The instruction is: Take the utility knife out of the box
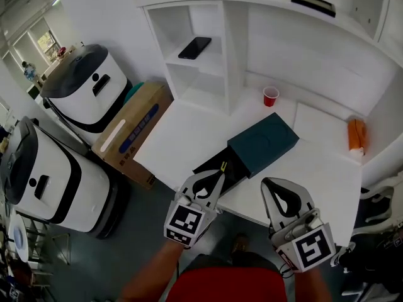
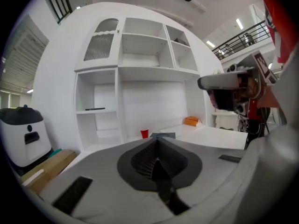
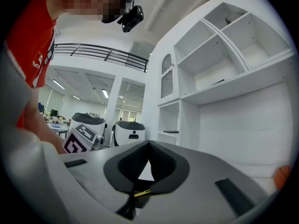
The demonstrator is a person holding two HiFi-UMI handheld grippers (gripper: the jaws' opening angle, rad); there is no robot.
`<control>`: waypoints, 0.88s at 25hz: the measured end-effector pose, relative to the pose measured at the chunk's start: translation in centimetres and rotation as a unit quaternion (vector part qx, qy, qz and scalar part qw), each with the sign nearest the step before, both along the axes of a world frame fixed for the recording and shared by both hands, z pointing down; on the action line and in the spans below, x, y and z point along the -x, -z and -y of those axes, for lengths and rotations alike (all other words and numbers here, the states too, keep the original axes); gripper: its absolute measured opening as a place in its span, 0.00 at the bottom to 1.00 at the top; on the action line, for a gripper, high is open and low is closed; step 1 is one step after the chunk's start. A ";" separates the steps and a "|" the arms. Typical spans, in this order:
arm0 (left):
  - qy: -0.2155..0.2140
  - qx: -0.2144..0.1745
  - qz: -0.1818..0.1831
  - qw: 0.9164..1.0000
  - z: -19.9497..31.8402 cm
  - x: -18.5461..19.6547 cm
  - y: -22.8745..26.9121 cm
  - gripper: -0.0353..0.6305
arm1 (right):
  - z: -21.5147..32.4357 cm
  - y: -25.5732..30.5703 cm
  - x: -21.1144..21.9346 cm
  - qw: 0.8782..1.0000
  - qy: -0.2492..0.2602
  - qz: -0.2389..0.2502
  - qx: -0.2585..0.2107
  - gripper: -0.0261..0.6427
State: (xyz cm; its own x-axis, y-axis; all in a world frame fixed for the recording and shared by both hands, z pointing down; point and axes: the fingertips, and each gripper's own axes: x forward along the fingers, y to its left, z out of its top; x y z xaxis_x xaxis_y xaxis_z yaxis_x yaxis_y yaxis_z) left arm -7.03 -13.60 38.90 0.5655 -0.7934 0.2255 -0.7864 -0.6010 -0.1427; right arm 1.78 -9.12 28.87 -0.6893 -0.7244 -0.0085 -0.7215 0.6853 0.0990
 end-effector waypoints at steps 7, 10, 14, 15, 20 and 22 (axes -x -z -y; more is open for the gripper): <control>0.020 0.088 0.048 0.995 3.9 -0.6 -5.3 0.14 | 2.4 -0.2 -1.1 1.000 0.017 0.000 0.004 0.03; 0.026 0.123 0.070 0.990 5.2 -0.5 -7.2 0.17 | 3.3 -0.6 -1.3 1.000 0.017 0.001 0.008 0.03; 0.034 0.180 0.109 0.977 6.6 -0.1 -10.2 0.18 | 4.1 -1.7 -1.1 0.999 0.027 -0.010 0.019 0.03; 0.038 0.197 0.121 0.972 6.9 0.1 -11.0 0.18 | 4.3 -1.8 -1.1 0.999 0.029 -0.009 0.020 0.03; 0.054 0.259 0.158 0.951 8.1 0.6 -14.1 0.19 | 5.3 -1.9 -1.4 0.999 0.026 0.006 0.021 0.03; 0.052 0.280 0.167 0.944 8.1 0.5 -15.0 0.21 | 5.6 -2.0 -1.5 0.999 0.024 0.012 0.021 0.03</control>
